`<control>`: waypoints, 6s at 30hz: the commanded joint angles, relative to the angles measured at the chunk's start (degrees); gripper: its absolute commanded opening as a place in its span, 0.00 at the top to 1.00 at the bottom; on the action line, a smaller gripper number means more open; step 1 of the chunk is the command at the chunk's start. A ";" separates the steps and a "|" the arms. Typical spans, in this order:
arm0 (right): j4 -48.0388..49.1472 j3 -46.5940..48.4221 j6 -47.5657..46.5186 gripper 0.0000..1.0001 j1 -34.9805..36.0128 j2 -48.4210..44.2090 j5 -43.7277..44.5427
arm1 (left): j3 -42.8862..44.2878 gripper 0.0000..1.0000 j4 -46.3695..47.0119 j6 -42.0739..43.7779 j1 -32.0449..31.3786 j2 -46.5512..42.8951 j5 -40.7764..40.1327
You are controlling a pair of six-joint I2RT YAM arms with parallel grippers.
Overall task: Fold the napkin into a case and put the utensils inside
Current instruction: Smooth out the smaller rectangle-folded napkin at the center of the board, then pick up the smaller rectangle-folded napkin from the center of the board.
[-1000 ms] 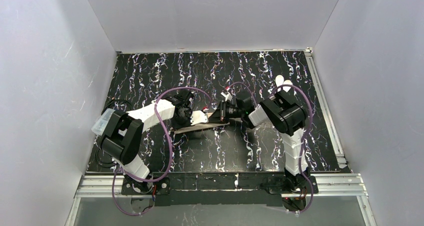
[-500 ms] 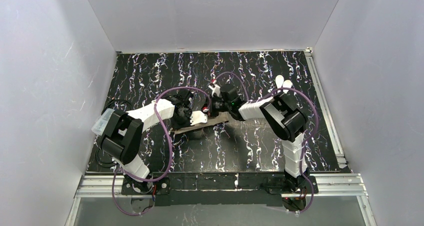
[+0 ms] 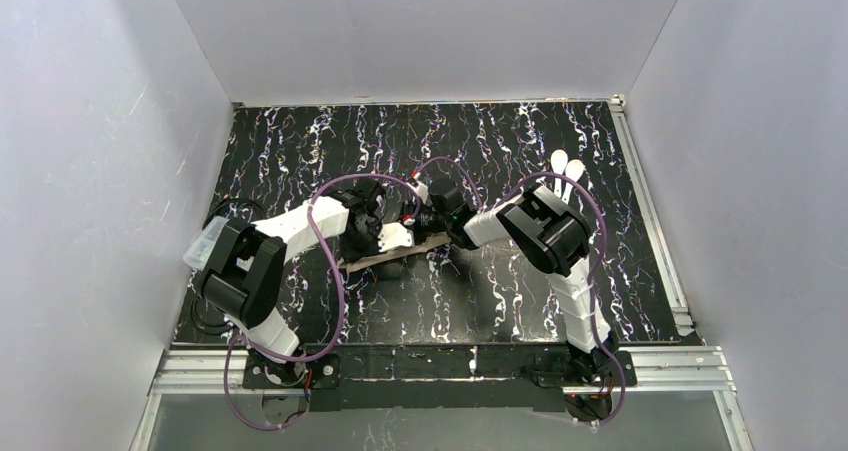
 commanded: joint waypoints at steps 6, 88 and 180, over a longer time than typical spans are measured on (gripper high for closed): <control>4.36 -1.92 1.57 0.96 -0.44 3.02 4.85 | 0.94 1.00 -6.34 0.02 0.02 0.52 10.89; -1.21 5.20 -0.19 0.99 5.59 10.36 4.07 | -3.87 0.75 0.92 23.22 15.77 -18.22 29.54; -2.23 6.08 2.77 0.99 4.47 13.35 1.61 | -30.27 0.08 20.63 12.04 -2.26 -24.64 0.75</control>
